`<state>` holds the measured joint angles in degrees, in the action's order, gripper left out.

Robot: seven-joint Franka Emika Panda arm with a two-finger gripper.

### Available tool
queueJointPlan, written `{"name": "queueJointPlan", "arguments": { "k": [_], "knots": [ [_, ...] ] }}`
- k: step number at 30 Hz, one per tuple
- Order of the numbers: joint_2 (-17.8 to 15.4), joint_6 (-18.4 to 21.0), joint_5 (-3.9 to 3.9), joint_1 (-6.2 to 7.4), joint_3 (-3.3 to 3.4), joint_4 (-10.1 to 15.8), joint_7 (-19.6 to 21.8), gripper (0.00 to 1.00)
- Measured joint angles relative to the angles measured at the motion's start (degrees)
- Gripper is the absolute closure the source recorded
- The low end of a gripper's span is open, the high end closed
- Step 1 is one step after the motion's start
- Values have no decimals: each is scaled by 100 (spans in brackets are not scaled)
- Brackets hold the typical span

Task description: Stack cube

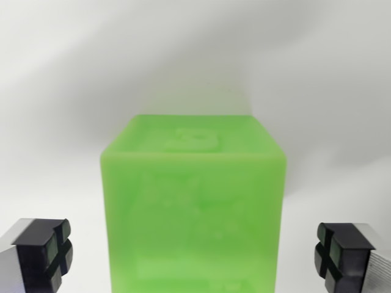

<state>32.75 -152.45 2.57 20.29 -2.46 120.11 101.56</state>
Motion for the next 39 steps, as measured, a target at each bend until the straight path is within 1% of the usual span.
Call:
{"name": "queueJointPlan", "arguments": {
  "k": [8,13,14,39],
  "knots": [
    [286,-206,4,15,19,-86,7,0],
    [384,-279,4,29,32,-113,8,0],
    [388,-281,4,29,33,-116,8,100],
    [388,-282,4,31,35,-127,8,100]
  ]
}}
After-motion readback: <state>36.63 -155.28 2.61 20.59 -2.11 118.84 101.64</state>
